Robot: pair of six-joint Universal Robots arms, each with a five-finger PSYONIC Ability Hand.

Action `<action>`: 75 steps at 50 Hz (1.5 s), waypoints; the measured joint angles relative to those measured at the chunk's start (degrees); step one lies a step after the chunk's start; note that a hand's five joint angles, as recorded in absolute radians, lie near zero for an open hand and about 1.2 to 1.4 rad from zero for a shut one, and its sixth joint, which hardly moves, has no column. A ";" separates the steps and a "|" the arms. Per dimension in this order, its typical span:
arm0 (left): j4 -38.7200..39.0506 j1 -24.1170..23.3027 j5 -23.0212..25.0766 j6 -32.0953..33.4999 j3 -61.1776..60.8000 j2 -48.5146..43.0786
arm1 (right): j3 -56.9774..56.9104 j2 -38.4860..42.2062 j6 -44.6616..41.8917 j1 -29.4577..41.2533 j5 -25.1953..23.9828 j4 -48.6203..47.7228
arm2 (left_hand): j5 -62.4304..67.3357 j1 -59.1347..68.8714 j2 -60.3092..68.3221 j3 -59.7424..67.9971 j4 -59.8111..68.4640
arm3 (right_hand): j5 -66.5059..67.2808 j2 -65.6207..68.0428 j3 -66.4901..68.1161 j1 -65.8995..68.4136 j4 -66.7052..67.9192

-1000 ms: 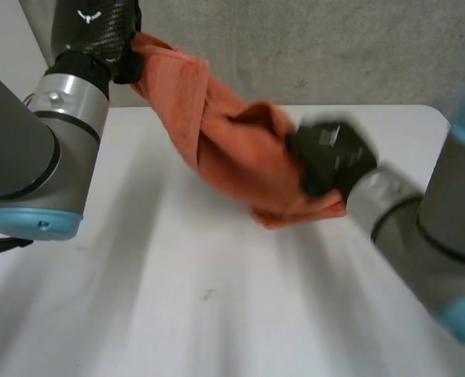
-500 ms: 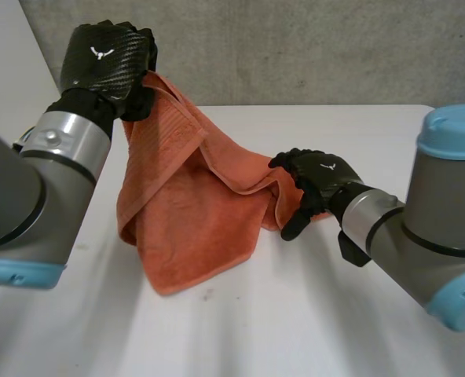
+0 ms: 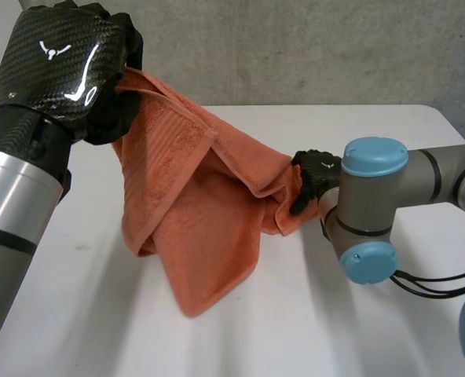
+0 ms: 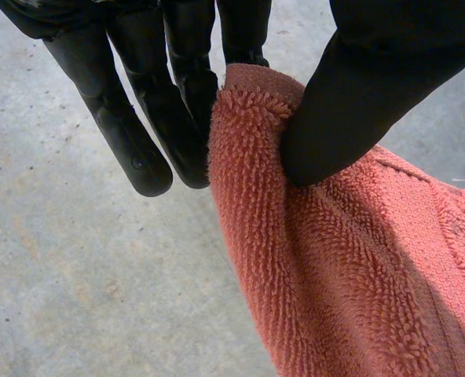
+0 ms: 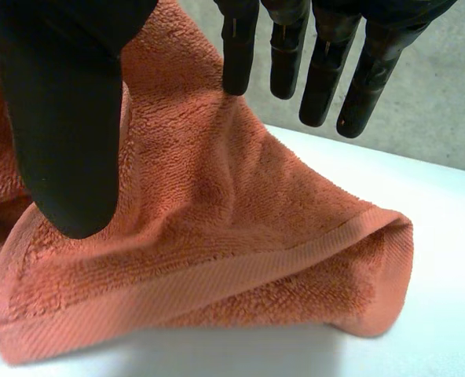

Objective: Fold the laundry

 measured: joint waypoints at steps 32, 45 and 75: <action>-0.84 0.25 -0.15 -1.99 -1.18 1.45 | -10.99 8.35 15.51 1.45 -3.90 2.22 | 0.00 0.00 0.01 0.00 0.00 | 42.74 45.01 43.69 36.94 43.69; -0.73 5.61 0.70 -3.52 -1.16 0.46 | -8.41 -5.04 -3.45 -0.19 -2.46 2.81 | 0.00 0.00 0.02 0.01 0.01 | 45.55 46.76 46.36 37.49 47.02; -14.78 13.75 6.64 9.50 17.17 -38.66 | 2.28 -15.29 -53.35 -1.86 -3.41 28.72 | 0.00 0.00 0.05 0.07 0.01 | 45.97 46.76 46.43 37.92 47.02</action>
